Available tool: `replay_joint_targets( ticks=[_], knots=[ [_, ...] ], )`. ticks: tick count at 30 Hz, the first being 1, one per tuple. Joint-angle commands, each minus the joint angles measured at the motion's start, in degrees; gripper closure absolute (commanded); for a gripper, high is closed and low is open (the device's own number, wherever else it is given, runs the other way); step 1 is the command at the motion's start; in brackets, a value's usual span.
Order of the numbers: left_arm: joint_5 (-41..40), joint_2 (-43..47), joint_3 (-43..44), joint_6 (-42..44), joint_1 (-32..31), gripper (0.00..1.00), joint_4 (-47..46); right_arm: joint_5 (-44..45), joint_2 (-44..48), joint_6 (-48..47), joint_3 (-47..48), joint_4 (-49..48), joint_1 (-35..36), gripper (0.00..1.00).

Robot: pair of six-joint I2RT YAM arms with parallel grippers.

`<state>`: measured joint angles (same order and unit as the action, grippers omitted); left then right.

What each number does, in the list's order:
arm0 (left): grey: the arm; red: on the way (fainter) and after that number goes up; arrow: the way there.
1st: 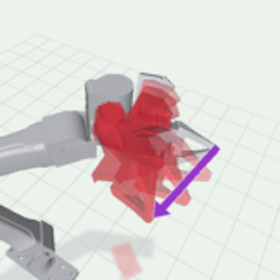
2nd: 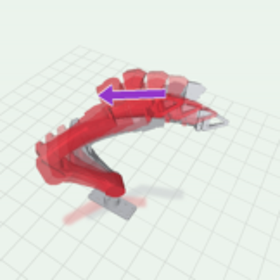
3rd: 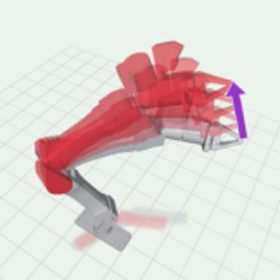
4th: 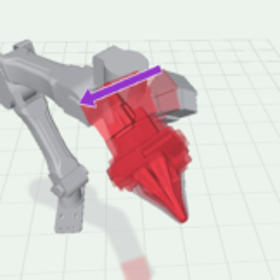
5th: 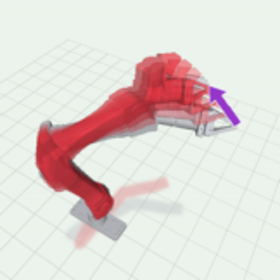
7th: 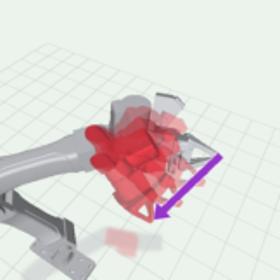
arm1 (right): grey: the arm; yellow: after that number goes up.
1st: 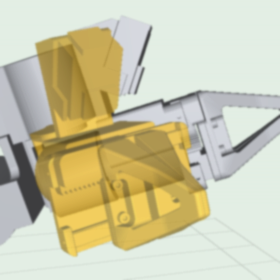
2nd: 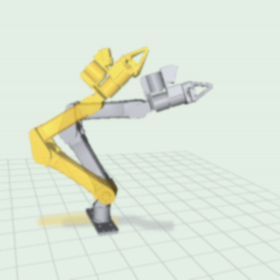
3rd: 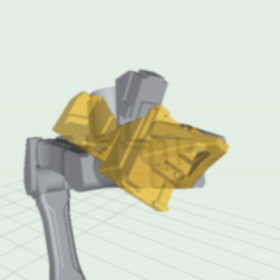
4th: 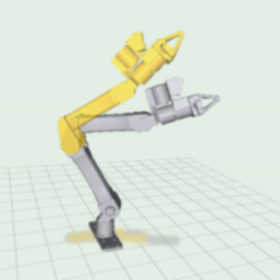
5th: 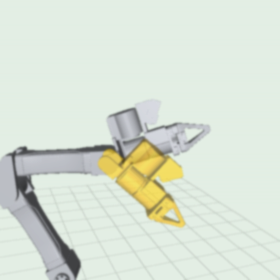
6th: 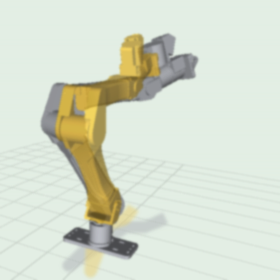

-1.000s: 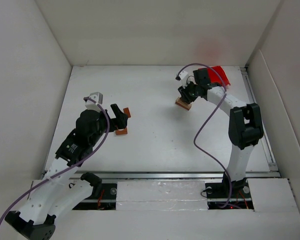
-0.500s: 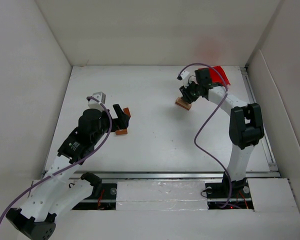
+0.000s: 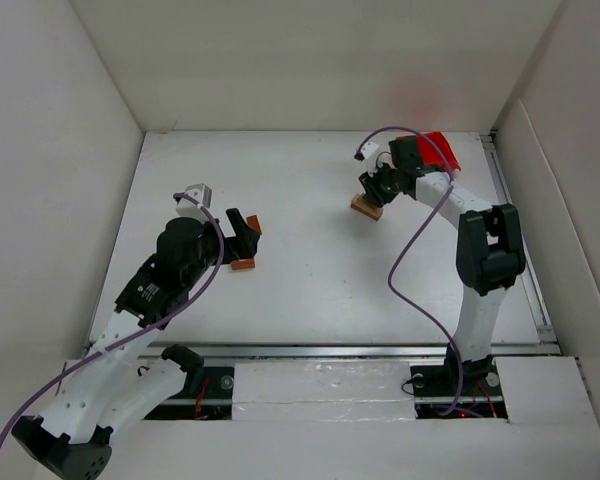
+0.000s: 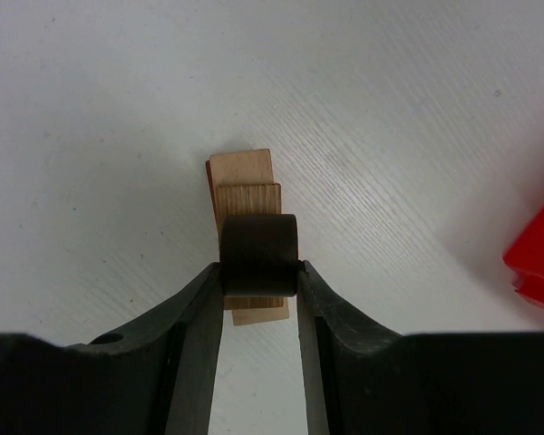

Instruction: Build the wood block tower

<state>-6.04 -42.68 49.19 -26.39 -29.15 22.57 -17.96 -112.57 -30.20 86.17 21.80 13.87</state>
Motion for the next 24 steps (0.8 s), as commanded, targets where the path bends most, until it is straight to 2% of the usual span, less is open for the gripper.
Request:
replay_joint_targets(
  ticks=[1,11,18,24],
  knots=[
    [0.42,0.05,-0.15,0.73,-0.03,0.01,-1.47,0.2,-0.8,-0.3,2.42,-1.59,-0.33,0.96],
    [0.86,-0.13,-0.23,0.9,-0.03,0.01,-1.47,0.03,-1.16,-0.3,2.6,-1.15,-0.33,0.93],
    [1.03,-0.21,-0.23,0.9,-0.03,0.01,-1.56,0.9,-1.51,-0.22,2.6,-1.32,-0.33,0.81],
    [1.12,-0.04,-0.32,0.99,-0.03,0.01,-1.56,0.9,-1.51,-0.21,2.51,-1.15,0.19,0.75]
  ],
)
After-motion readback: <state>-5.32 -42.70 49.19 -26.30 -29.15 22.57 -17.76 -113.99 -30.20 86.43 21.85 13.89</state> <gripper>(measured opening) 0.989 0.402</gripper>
